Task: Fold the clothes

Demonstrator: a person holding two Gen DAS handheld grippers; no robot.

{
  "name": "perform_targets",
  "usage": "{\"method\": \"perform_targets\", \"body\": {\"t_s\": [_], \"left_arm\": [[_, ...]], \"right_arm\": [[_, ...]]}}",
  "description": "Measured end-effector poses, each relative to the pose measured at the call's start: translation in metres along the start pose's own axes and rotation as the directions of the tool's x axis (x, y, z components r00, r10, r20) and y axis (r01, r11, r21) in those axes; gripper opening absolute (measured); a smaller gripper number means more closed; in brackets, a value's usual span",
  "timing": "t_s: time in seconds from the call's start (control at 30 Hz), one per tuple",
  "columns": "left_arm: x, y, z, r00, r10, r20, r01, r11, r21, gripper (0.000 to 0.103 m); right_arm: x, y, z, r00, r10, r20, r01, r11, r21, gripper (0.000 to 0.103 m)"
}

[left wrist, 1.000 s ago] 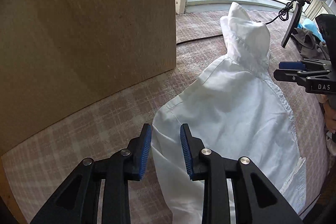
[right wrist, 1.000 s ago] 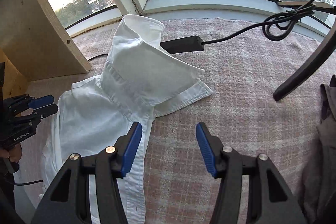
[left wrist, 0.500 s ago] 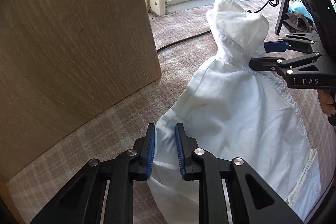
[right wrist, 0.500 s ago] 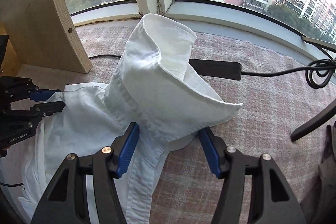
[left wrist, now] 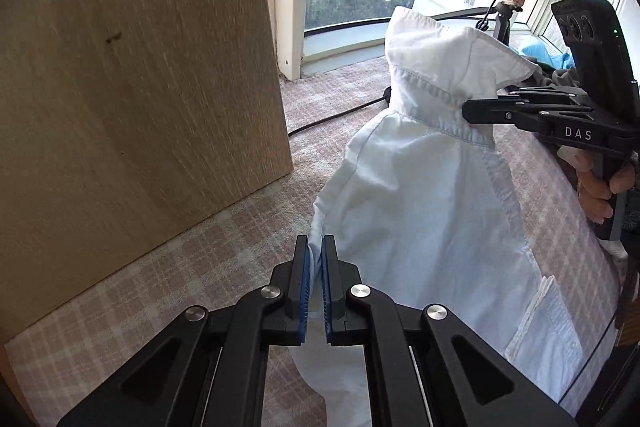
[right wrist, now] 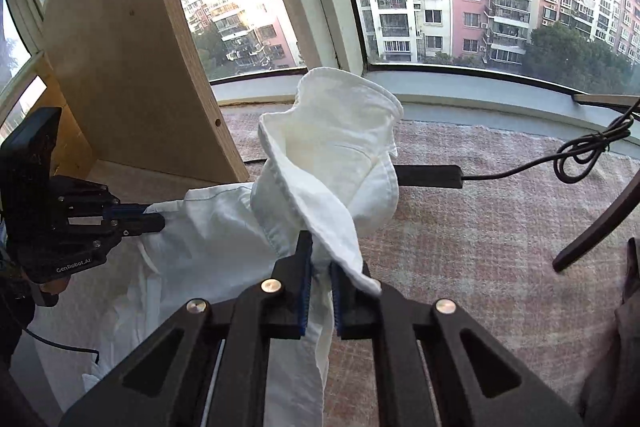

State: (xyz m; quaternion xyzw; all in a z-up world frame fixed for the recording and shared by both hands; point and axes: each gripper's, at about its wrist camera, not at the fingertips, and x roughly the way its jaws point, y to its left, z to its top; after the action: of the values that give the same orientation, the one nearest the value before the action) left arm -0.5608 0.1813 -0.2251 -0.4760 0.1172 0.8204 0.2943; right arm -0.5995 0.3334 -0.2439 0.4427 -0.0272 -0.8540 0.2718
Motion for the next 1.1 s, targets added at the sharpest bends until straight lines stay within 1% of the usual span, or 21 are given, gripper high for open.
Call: {"method": "perform_targets", "body": {"t_s": [0.07, 0.13, 0.2, 0.27, 0.33, 0.4, 0.47, 0.5, 0.57, 0.6, 0.63, 0.67, 0.7, 0.73, 0.77, 0.83, 0.87, 0.9, 0.93, 1.03, 1.1], "left_arm": [[-0.025, -0.009, -0.010, 1.000, -0.006, 0.031, 0.006, 1.000, 0.016, 0.005], [-0.051, -0.020, -0.022, 0.998, -0.010, 0.056, 0.008, 0.999, 0.033, 0.005], [-0.075, -0.022, -0.031, 0.996, -0.015, 0.084, 0.011, 0.999, 0.051, 0.005], [-0.099, -0.038, -0.052, 0.993, -0.021, 0.116, 0.012, 0.997, 0.080, 0.005], [-0.115, -0.050, -0.072, 0.991, -0.025, 0.132, 0.010, 0.994, 0.110, 0.005], [-0.119, -0.069, -0.100, 0.993, -0.040, 0.113, 0.025, 0.991, 0.132, 0.005], [-0.119, -0.083, -0.132, 0.996, -0.060, 0.073, 0.051, 0.991, 0.127, 0.007], [-0.118, -0.087, -0.146, 0.997, -0.069, 0.042, 0.063, 0.991, 0.118, 0.011], [-0.112, -0.092, -0.177, 0.997, -0.075, -0.032, 0.078, 0.993, 0.093, 0.012], [-0.114, -0.095, -0.190, 0.995, -0.076, -0.057, 0.081, 0.993, 0.085, 0.012], [-0.119, -0.098, -0.201, 0.995, -0.074, -0.071, 0.079, 0.994, 0.080, 0.012], [-0.126, -0.099, -0.207, 0.995, -0.072, -0.069, 0.078, 0.994, 0.076, 0.012], [-0.134, -0.099, -0.208, 0.996, -0.071, -0.053, 0.075, 0.994, 0.073, 0.012], [-0.141, -0.099, -0.209, 0.997, -0.071, -0.037, 0.073, 0.995, 0.070, 0.012], [-0.148, -0.099, -0.210, 0.997, -0.070, -0.021, 0.071, 0.995, 0.067, 0.012], [-0.152, -0.095, -0.200, 0.997, -0.073, 0.005, 0.072, 0.996, 0.059, 0.010], [-0.152, -0.092, -0.193, 0.997, -0.075, 0.017, 0.074, 0.996, 0.055, 0.012], [-0.150, -0.089, -0.188, 0.997, -0.071, 0.020, 0.070, 0.996, 0.051, 0.012], [-0.146, -0.087, -0.184, 0.998, -0.061, 0.012, 0.060, 0.997, 0.047, 0.011], [-0.136, -0.082, -0.183, 1.000, -0.028, 0.011, 0.027, 0.999, 0.035, 0.011], [-0.135, -0.076, -0.188, 1.000, -0.017, 0.007, 0.017, 1.000, 0.012, 0.011]], "right_arm": [[-0.028, 0.007, -0.005, 0.997, 0.044, 0.057, -0.043, 0.999, -0.004, 0.009], [-0.056, 0.018, -0.014, 0.993, 0.071, 0.098, -0.069, 0.997, -0.029, 0.009], [-0.084, 0.033, -0.031, 0.987, 0.087, 0.134, -0.079, 0.995, -0.062, 0.009], [-0.113, 0.048, -0.051, 0.981, 0.099, 0.170, -0.083, 0.992, -0.097, 0.009], [-0.141, 0.068, -0.080, 0.972, 0.091, 0.216, -0.063, 0.989, -0.134, 0.009], [-0.164, 0.089, -0.118, 0.968, 0.073, 0.240, -0.032, 0.985, -0.170, 0.009], [-0.175, 0.107, -0.160, 0.977, 0.038, 0.211, 0.007, 0.977, -0.211, 0.012], [-0.177, 0.112, -0.181, 0.985, 0.024, 0.173, 0.015, 0.976, -0.217, 0.019], [-0.175, 0.117, -0.217, 0.998, -0.008, 0.061, 0.021, 0.977, -0.210, 0.025], [-0.170, 0.117, -0.230, 0.999, -0.043, -0.005, 0.041, 0.975, -0.217, 0.025], [-0.166, 0.116, -0.243, 0.994, -0.078, -0.070, 0.061, 0.973, -0.224, 0.025], [-0.168, 0.116, -0.252, 0.987, -0.121, -0.104, 0.095, 0.968, -0.232, 0.025], [-0.179, 0.116, -0.256, 0.984, -0.146, -0.099, 0.120, 0.966, -0.230, 0.025], [-0.192, 0.113, -0.256, 0.987, -0.133, -0.086, 0.113, 0.972, -0.208, 0.025], [-0.206, 0.111, -0.254, 0.992, -0.104, -0.074, 0.090, 0.980, -0.176, 0.025], [-0.225, 0.105, -0.243, 0.997, -0.055, -0.051, 0.049, 0.994, -0.099, 0.028], [-0.229, 0.103, -0.236, 0.998, -0.034, -0.044, 0.031, 0.997, -0.067, 0.032], [-0.228, 0.103, -0.230, 0.998, -0.024, -0.049, 0.022, 0.999, -0.043, 0.043], [-0.224, 0.106, -0.229, 0.997, -0.027, -0.067, 0.024, 0.999, -0.036, 0.046], [-0.212, 0.123, -0.237, 0.990, -0.050, -0.130, 0.043, 0.997, -0.058, 0.047], [-0.209, 0.134, -0.253, 0.986, -0.044, -0.160, 0.035, 0.998, -0.058, 0.047]]}}
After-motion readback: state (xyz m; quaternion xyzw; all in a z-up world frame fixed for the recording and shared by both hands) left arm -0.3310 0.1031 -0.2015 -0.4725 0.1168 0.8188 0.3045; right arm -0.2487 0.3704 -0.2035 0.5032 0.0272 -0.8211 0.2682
